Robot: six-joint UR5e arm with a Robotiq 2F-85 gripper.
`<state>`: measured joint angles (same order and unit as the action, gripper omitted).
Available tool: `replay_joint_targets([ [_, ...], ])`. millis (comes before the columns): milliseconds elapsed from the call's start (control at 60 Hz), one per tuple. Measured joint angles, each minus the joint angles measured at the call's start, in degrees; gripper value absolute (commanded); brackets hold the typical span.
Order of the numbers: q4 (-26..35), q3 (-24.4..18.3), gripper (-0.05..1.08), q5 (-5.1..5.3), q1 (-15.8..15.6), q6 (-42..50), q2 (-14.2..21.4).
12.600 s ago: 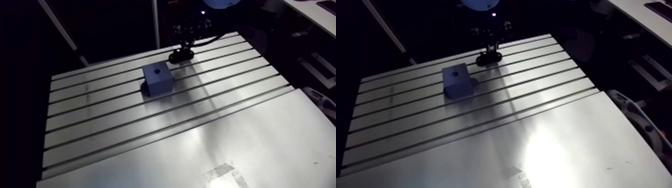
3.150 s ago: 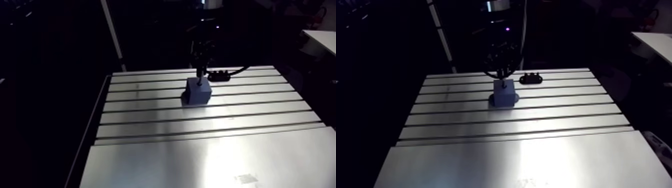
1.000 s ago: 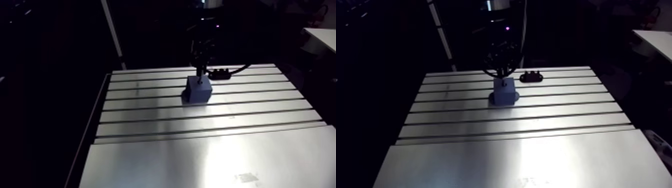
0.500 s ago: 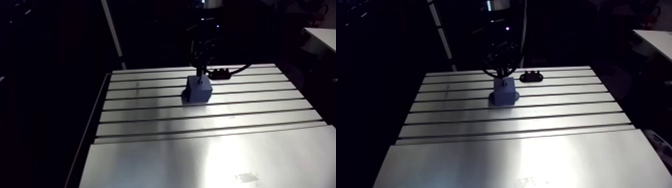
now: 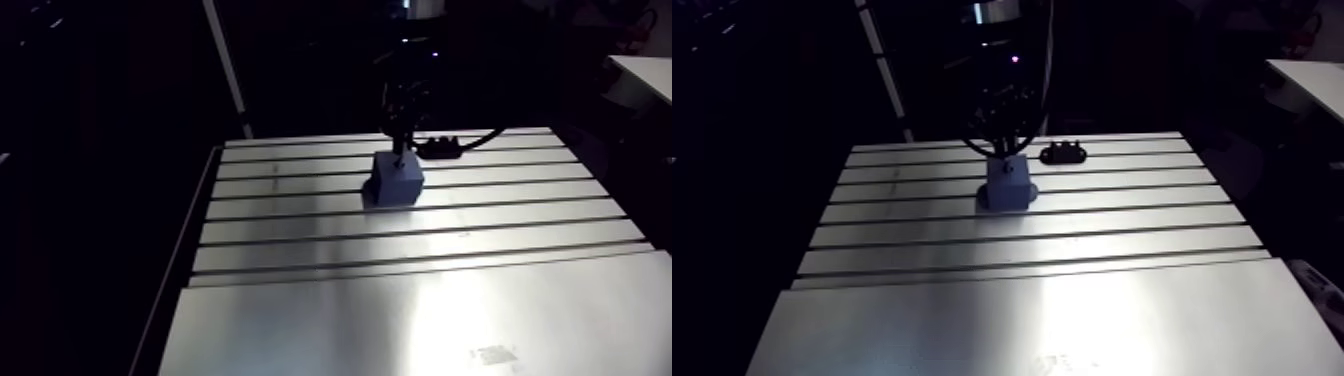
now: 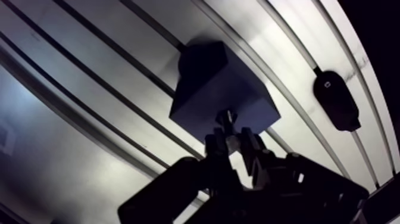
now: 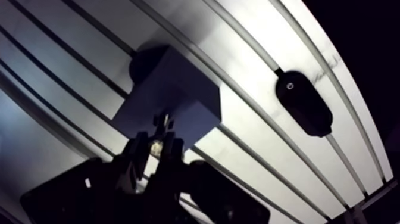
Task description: Pick up the M10 bolt and insert it into the hex recess until seated.
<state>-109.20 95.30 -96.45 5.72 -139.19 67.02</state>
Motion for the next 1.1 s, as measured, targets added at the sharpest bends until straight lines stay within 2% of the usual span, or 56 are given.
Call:
replay_joint_targets([
  [350,-0.01,0.54,1.05,0.06,0.0,0.08,0.0],
  [433,-0.01,0.61,1.0,0.07,-0.01,0.12,0.03],
  [450,-0.02,0.62,0.96,0.07,0.0,0.15,0.03],
  [467,-0.02,0.64,0.96,0.07,-0.01,0.16,0.03],
  [483,-0.03,0.65,0.89,0.07,-0.01,0.19,0.04],
  [500,-0.03,0.65,0.89,0.08,-0.01,0.21,0.04],
  [517,-0.04,0.66,0.76,0.08,-0.01,0.23,0.05],
  [533,-0.06,0.67,0.76,0.09,-0.01,0.26,0.05],
  [550,-0.07,0.67,0.62,0.09,-0.01,0.28,0.05],
  [567,-0.09,0.68,0.62,0.1,-0.01,0.31,0.05],
  [583,-0.13,0.69,0.45,0.12,-0.01,0.34,0.05],
  [600,-0.19,0.7,0.45,0.14,-0.01,0.37,0.05],
  [617,-0.27,0.71,0.25,0.16,-0.01,0.39,0.05],
  [633,-0.37,0.73,0.25,0.2,-0.01,0.41,0.05],
  [650,-0.46,0.75,0.14,0.23,-0.01,0.42,0.05],
  [900,-2.3,1.48,0.02,0.97,0.02,0.38,0.12],
  [1100,-2.86,1.83,0.02,1.25,0.18,0.53,0.15],
])
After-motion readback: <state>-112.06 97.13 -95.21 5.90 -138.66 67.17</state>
